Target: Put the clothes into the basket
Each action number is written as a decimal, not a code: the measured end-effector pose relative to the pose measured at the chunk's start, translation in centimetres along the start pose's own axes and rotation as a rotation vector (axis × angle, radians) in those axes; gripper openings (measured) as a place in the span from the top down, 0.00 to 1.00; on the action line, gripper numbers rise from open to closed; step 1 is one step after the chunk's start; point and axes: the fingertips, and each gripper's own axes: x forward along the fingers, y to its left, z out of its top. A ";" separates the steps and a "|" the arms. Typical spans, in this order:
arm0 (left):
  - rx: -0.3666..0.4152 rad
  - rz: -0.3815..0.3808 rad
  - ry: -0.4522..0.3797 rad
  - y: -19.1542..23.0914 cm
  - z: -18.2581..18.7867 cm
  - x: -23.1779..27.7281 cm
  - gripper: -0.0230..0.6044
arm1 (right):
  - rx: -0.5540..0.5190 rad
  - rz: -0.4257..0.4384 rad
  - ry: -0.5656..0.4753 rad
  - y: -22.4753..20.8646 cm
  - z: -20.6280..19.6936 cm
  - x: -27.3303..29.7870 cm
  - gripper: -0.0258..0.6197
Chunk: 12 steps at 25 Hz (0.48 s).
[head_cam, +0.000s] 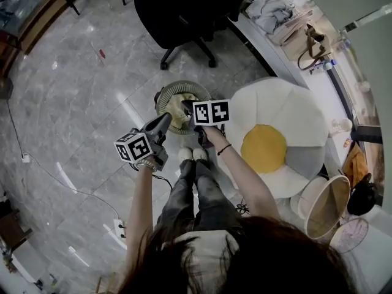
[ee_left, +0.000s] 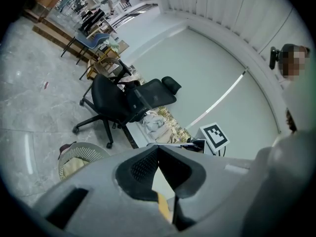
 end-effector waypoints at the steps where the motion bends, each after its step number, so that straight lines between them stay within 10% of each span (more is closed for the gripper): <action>1: 0.006 -0.002 -0.006 -0.4 0.2 -0.1 0.95 | -0.006 0.013 -0.013 0.6 0.3 -0.4 0.91; 12: 0.096 -0.018 -0.118 -5.2 2.9 -1.9 0.95 | -0.087 0.161 -0.143 6.4 3.1 -5.3 0.91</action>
